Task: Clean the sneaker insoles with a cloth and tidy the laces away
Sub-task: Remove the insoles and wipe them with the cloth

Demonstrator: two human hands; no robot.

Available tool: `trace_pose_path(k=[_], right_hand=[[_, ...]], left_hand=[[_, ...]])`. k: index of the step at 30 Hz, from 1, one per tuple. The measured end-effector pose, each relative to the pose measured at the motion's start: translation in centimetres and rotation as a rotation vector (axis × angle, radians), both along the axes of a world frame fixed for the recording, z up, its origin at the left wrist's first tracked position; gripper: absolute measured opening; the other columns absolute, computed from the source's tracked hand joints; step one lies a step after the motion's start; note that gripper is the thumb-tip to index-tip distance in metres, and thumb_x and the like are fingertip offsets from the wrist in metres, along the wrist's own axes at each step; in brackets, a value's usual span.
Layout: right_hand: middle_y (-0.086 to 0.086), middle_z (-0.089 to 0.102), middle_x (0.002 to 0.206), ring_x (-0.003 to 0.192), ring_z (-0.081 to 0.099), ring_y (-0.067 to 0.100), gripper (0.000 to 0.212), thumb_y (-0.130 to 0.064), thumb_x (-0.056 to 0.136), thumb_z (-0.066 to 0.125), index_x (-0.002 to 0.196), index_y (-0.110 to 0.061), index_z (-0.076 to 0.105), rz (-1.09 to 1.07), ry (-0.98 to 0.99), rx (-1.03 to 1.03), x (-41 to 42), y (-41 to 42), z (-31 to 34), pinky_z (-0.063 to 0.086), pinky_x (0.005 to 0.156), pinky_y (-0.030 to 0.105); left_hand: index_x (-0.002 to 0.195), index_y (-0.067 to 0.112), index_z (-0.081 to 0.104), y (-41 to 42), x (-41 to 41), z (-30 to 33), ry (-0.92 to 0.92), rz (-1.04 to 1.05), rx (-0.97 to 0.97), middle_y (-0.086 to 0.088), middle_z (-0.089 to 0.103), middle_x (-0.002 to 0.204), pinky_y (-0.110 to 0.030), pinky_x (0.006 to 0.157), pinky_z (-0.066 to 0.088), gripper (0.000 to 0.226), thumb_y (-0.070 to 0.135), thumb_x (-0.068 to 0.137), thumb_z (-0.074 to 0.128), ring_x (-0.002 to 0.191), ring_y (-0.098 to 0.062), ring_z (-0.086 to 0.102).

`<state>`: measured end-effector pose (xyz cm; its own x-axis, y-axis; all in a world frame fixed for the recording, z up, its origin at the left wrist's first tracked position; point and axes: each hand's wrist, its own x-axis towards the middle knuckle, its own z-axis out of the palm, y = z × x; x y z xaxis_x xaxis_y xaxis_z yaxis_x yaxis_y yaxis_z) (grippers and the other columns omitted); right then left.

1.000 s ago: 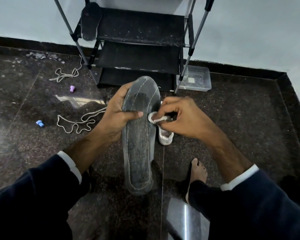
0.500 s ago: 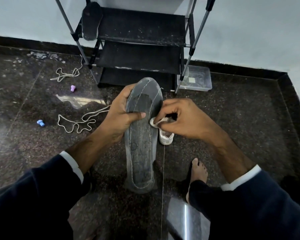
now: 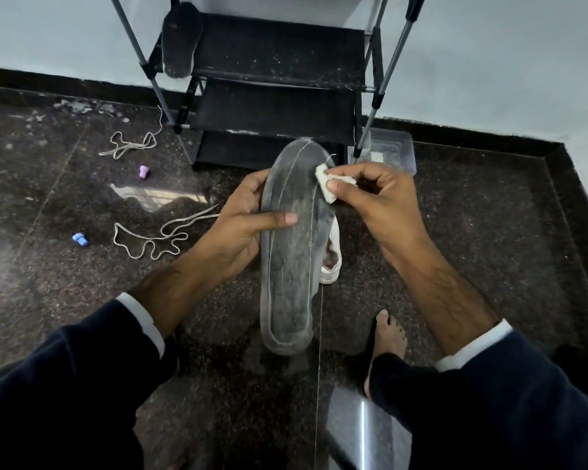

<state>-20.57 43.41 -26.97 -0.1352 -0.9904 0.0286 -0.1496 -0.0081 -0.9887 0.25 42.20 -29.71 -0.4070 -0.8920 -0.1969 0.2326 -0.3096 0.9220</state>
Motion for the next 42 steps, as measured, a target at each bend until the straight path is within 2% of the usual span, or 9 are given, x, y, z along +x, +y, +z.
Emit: trace_pose_path(k=[4,7,12,18,22,27,33,38,42], right_hand=[[0.011,0.077,0.095,0.085,0.074,0.020,0.014,0.004,0.086,0.073,0.097,-0.004,0.076,-0.175,-0.365,0.053,-0.1,-0.1,0.1,0.060,0.077,0.034],[0.011,0.077,0.094,0.082,0.074,0.018,0.013,0.005,0.088,0.070,0.101,0.002,0.074,-0.246,-0.469,0.080,0.2,-0.2,0.0,0.060,0.074,0.030],[-0.007,0.074,0.106,0.102,0.068,0.010,0.015,-0.015,0.089,0.074,0.103,-0.021,0.076,-0.168,0.312,-0.093,-0.4,0.0,-0.5,0.056,0.094,0.041],[-0.001,0.064,0.101,0.097,0.060,0.014,0.018,-0.018,0.090,0.073,0.108,-0.015,0.075,0.111,0.690,-0.336,1.0,0.6,-0.3,0.052,0.086,0.039],[0.001,0.067,0.102,0.093,0.064,0.011,0.019,-0.011,0.089,0.074,0.108,-0.011,0.076,0.072,0.680,-0.384,1.5,0.6,-0.5,0.055,0.084,0.034],[-0.003,0.068,0.097,0.092,0.063,0.013,0.021,-0.014,0.083,0.078,0.104,-0.017,0.077,0.421,0.799,-0.459,2.7,1.4,-0.8,0.049,0.081,0.038],[0.003,0.068,0.098,0.090,0.063,0.019,0.018,-0.016,0.086,0.074,0.103,-0.015,0.077,0.026,0.845,-0.516,0.3,0.0,-0.2,0.052,0.079,0.049],[0.000,0.067,0.098,0.091,0.064,0.016,0.020,-0.012,0.085,0.077,0.104,-0.015,0.079,0.404,0.793,-0.488,2.0,1.1,-0.3,0.053,0.080,0.042],[0.000,0.069,0.098,0.093,0.064,0.019,0.018,-0.017,0.086,0.076,0.104,-0.016,0.079,0.157,0.889,-0.551,0.6,0.3,0.1,0.050,0.080,0.047]], left_hand=[[0.151,0.015,0.037,0.6,-0.1,0.3,0.040,-0.141,-0.044,-0.017,0.058,0.138,-0.038,0.096,0.055,0.080,-0.010,0.080,0.064,0.124,-0.029,0.060],[0.153,0.022,0.031,1.2,-0.6,-0.1,0.031,-0.208,-0.063,-0.016,0.054,0.143,-0.041,0.099,0.053,0.091,-0.015,0.078,0.065,0.129,-0.030,0.057],[0.152,0.020,0.032,1.2,-1.1,-0.7,-0.066,-0.145,-0.105,-0.013,0.059,0.136,-0.033,0.092,0.055,0.092,-0.027,0.079,0.060,0.122,-0.023,0.062],[0.151,0.014,0.036,1.3,-1.2,-0.8,-0.063,-0.139,-0.103,-0.013,0.060,0.130,-0.035,0.091,0.056,0.090,-0.016,0.072,0.065,0.118,-0.023,0.062],[0.152,0.014,0.034,1.1,-1.1,-0.6,-0.020,-0.138,-0.113,-0.014,0.058,0.133,-0.037,0.094,0.056,0.086,-0.016,0.077,0.063,0.121,-0.025,0.061],[0.151,0.008,0.034,0.7,-0.7,-0.8,-0.063,-0.149,-0.131,-0.012,0.058,0.127,-0.027,0.084,0.056,0.088,-0.021,0.070,0.056,0.116,-0.022,0.060],[0.152,0.010,0.033,1.5,-1.4,-0.8,-0.034,-0.226,-0.106,-0.011,0.061,0.127,-0.032,0.091,0.055,0.084,-0.019,0.078,0.061,0.115,-0.022,0.063],[0.146,0.005,0.037,1.2,-0.9,-0.9,-0.044,-0.210,-0.093,-0.009,0.060,0.118,-0.030,0.089,0.056,0.079,-0.029,0.078,0.056,0.112,-0.018,0.062],[0.146,0.010,0.038,1.3,-1.1,-0.7,-0.030,-0.275,-0.067,-0.011,0.062,0.122,-0.035,0.093,0.055,0.079,-0.017,0.076,0.062,0.114,-0.022,0.063]])
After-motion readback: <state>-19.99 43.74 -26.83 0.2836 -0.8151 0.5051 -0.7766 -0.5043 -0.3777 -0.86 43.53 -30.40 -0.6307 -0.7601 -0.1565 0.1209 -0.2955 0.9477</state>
